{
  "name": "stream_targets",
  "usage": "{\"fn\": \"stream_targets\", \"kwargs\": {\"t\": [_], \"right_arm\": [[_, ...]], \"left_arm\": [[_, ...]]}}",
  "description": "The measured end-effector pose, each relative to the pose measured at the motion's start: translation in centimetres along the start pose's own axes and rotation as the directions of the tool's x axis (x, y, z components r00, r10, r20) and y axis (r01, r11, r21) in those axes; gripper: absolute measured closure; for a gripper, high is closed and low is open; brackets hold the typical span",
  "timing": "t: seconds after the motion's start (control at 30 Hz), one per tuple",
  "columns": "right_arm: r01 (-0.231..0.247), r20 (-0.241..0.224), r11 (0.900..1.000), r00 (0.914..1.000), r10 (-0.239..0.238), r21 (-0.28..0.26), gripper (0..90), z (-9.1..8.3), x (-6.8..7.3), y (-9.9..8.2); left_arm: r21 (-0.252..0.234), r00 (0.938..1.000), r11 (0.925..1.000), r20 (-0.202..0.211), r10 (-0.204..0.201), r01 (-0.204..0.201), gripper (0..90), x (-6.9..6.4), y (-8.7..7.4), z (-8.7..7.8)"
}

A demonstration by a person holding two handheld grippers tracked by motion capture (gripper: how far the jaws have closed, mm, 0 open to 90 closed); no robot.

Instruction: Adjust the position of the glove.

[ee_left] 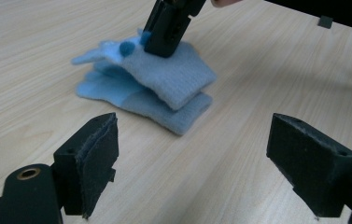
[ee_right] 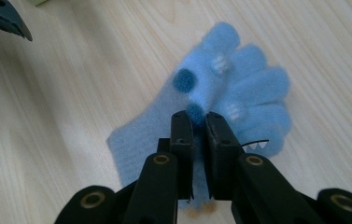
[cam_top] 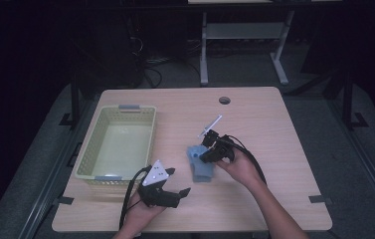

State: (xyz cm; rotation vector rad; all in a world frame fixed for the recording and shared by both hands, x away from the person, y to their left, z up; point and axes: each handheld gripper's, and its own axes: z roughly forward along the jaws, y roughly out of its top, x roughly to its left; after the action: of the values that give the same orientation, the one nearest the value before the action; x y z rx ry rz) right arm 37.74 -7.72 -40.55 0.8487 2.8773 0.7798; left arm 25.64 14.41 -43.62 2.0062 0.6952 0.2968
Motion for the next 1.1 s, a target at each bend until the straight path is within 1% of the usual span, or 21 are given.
{"fn": "stream_targets", "kwargs": {"t": [0.17,0.2,0.33,0.37,0.47,0.5,0.53,0.57,0.63,0.7,0.73,0.77,0.8,0.83,0.87,0.9,0.93,0.97,1.03,1.1], "right_arm": [[0.007,-0.007,0.9998,1.0,-0.007,0.018,81.8,0.6,0.2,0.1],[0.014,-0.006,0.9996,0.9999,-0.014,0.022,81.6,0.8,0.2,0.1],[0.018,-0.001,0.9991,0.9998,-0.018,0.037,81.3,1.2,0.3,0.1],[0.025,0.005,0.9984,0.9997,-0.026,0.05,80.9,1.5,0.4,0.2],[0.02,0.005,0.9977,0.9998,-0.021,0.064,79.8,1.8,0.3,0.2],[0.013,0.001,0.998,0.9999,-0.013,0.062,75.9,2.0,0.2,0.1],[0.013,0.001,0.998,0.9999,-0.013,0.062,75.9,2.0,0.2,0.1],[0.008,0.0,0.9983,1.0,-0.008,0.058,71.9,2.1,0.1,0.0],[-0.021,0.008,0.9992,0.9997,0.021,0.034,62.6,2.1,-0.1,-0.2],[-0.027,0.012,0.9995,0.9996,0.027,0.016,63.8,1.8,-0.2,-0.3],[-0.027,0.012,0.9996,0.9996,0.027,0.002,66.5,1.7,-0.2,-0.3],[-0.032,0.008,0.9994,0.9995,0.032,-0.01,71.1,1.5,-0.2,-0.4],[-0.032,0.003,0.9993,0.9995,0.032,-0.02,73.8,1.5,-0.2,-0.4],[-0.034,0.004,0.9991,0.9994,0.035,-0.024,76.4,1.5,-0.2,-0.4],[-0.034,0.004,0.9991,0.9994,0.035,-0.024,76.4,1.5,-0.2,-0.4],[-0.038,0.001,0.999,0.9993,0.038,-0.024,78.5,1.6,-0.2,-0.4],[-0.046,-0.019,0.9989,0.9988,0.046,-0.011,80.1,2.2,-0.2,-0.4],[-0.046,-0.02,0.9989,0.9987,0.046,-0.004,80.5,2.5,-0.2,-0.4],[-0.044,-0.02,0.9989,0.9988,0.044,0.016,79.7,3.3,-0.2,-0.5],[-0.048,-0.024,0.9988,0.9985,0.049,0.01,78.5,3.5,-0.2,-0.7]], "left_arm": [[0.004,1.0,1.0,0.0,0.0,0.0,16.4,0.0,-0.1,0.0],[0.005,1.0,1.0,-0.001,0.0,0.0,16.4,0.0,-0.1,0.0],[0.003,0.9999,0.9999,-0.002,-0.011,0.011,16.4,0.0,-0.1,0.0],[0.004,1.0,1.0,-0.002,-0.006,0.006,16.4,0.1,-0.1,0.0],[0.004,0.9999,0.9999,-0.003,-0.013,0.013,16.4,0.1,-0.1,0.0],[0.001,0.9999,0.9999,-0.002,-0.015,0.015,16.4,0.1,-0.1,0.0],[0.001,0.9999,0.9999,-0.002,-0.015,0.015,16.4,0.1,-0.1,0.0],[0.002,0.9999,0.9999,-0.003,-0.014,0.014,16.4,0.1,-0.1,0.0],[0.001,0.9998,0.9998,-0.006,-0.019,0.019,16.4,0.2,-0.1,0.0],[0.002,0.9997,0.9997,-0.007,-0.023,0.023,16.4,0.2,-0.1,0.0],[0.003,0.9998,0.9998,-0.007,-0.02,0.02,16.4,0.2,-0.1,0.0],[0.004,0.9996,0.9996,-0.007,-0.027,0.027,16.4,0.2,-0.1,0.1],[0.006,0.9995,0.9996,-0.007,-0.029,0.029,16.4,0.2,-0.1,0.1],[0.006,0.9995,0.9996,-0.007,-0.029,0.029,16.5,0.2,-0.1,0.1],[0.006,0.9995,0.9995,-0.006,-0.031,0.031,16.5,0.3,-0.1,0.1],[0.009,0.9995,0.9995,-0.004,-0.032,0.032,16.6,0.3,-0.1,0.1],[0.013,0.9996,0.9995,-0.004,-0.029,0.029,16.8,0.3,-0.1,0.1],[0.017,0.9994,0.9993,-0.005,-0.033,0.034,16.8,0.3,-0.1,0.2],[0.022,0.9986,0.9984,0.002,-0.053,0.053,16.9,0.3,0.0,0.3],[0.027,0.9986,0.9983,0.005,-0.052,0.052,17.1,0.4,0.0,0.3]]}}
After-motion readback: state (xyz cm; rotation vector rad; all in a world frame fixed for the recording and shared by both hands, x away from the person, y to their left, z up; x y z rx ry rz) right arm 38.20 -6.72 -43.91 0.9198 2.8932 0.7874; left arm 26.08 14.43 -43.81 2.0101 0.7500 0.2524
